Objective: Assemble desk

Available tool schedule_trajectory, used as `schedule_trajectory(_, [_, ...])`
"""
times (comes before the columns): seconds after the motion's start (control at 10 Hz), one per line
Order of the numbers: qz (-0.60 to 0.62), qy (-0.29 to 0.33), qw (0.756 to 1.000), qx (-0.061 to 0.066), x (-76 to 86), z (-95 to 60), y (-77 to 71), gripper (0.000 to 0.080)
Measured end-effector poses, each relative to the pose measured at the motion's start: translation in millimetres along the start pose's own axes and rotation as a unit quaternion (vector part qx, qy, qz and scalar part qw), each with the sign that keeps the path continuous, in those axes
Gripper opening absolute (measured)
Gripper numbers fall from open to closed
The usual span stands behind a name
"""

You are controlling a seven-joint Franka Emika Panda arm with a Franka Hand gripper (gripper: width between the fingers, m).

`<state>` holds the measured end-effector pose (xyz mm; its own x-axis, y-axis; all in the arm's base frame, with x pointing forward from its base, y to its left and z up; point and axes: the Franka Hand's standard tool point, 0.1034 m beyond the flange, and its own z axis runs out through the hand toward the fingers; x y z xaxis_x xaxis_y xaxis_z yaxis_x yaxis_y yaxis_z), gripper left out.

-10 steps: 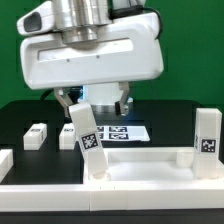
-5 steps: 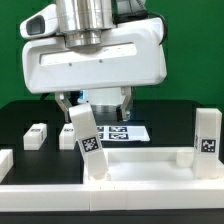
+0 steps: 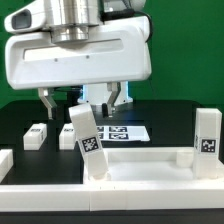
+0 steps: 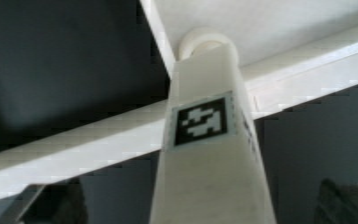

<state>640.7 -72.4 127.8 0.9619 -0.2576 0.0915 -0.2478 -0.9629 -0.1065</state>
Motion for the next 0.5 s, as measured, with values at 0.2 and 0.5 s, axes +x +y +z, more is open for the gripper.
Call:
schedule_trajectory(0.2, [-0.076,-0.004,0.997,-0.003,-0.7,0.2,-3.6,0.0649])
schedule_trajectory(0.5, [-0.123,-0.004,0.992,-0.005,-0.9,0.6,-1.4,0.0649])
